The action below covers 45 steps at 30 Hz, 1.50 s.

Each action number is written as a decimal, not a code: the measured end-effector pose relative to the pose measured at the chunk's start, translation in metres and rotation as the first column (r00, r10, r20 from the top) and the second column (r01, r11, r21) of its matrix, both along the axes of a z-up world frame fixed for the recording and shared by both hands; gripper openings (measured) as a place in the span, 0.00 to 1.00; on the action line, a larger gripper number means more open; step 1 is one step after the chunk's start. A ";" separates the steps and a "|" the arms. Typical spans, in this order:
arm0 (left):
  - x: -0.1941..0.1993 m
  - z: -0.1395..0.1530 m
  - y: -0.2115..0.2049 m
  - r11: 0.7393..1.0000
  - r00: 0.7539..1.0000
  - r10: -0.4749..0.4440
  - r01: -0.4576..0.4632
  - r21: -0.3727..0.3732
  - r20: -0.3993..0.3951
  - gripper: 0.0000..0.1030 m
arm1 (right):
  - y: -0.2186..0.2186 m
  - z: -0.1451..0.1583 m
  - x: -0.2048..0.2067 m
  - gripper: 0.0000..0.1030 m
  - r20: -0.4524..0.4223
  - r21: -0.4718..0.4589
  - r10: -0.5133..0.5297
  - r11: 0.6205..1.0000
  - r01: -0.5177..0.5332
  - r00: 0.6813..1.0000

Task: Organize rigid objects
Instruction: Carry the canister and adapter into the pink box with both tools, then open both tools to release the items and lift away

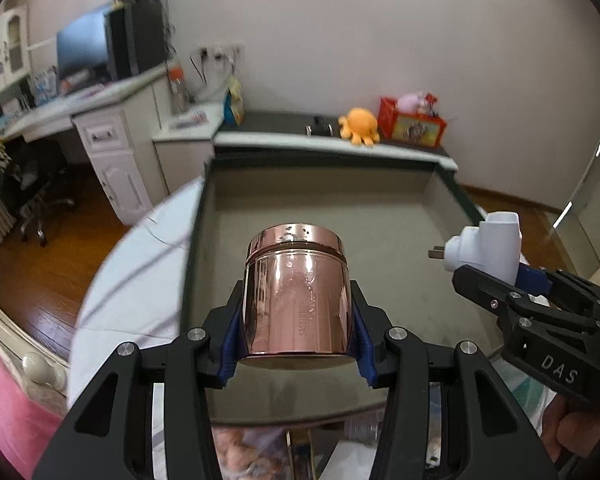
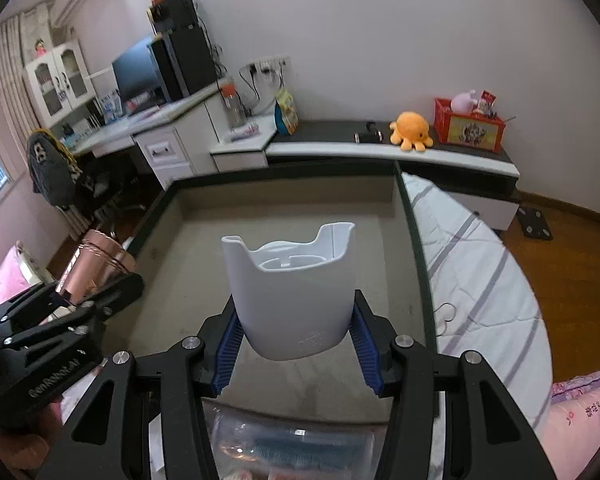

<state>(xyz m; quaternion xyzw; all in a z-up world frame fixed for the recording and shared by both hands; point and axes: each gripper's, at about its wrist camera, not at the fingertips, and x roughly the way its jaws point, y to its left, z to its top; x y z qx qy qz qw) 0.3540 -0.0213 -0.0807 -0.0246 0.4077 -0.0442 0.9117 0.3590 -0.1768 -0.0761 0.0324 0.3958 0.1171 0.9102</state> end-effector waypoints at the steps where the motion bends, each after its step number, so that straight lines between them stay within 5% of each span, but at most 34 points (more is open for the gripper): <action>1: 0.003 -0.004 -0.002 1.000 1.000 -0.005 0.005 0.004 -0.010 0.46 | 0.001 -0.003 0.002 0.50 -0.009 -0.008 -0.002 1.000 0.002 1.000; 6: 0.010 -0.022 -0.007 1.000 0.998 -0.019 0.019 0.005 -0.059 0.48 | 0.002 -0.018 0.009 0.51 -0.055 -0.041 -0.019 0.999 0.016 0.998; 9: 0.006 -0.018 -0.005 1.000 0.999 -0.008 0.008 0.005 -0.040 0.83 | -0.001 -0.020 0.008 0.64 -0.058 -0.042 -0.028 0.999 0.025 0.998; 13: -0.009 0.001 0.004 1.000 0.999 0.015 -0.016 0.019 0.038 1.00 | -0.008 -0.013 0.004 0.82 -0.043 -0.037 -0.040 0.999 0.039 0.998; 28: -0.109 0.065 0.026 0.997 0.973 0.067 -0.072 0.017 0.219 1.00 | -0.017 0.049 -0.069 0.90 0.137 0.050 -0.123 0.992 0.117 0.983; 29: -0.114 0.067 0.027 0.997 0.972 0.069 -0.075 0.017 0.224 1.00 | -0.016 0.052 -0.075 1.00 0.146 0.053 -0.122 0.992 0.116 0.982; 45: -0.193 0.068 0.026 0.996 0.968 0.091 -0.094 0.003 0.233 1.00 | -0.024 0.088 -0.176 1.00 0.247 0.049 -0.144 0.989 0.136 0.958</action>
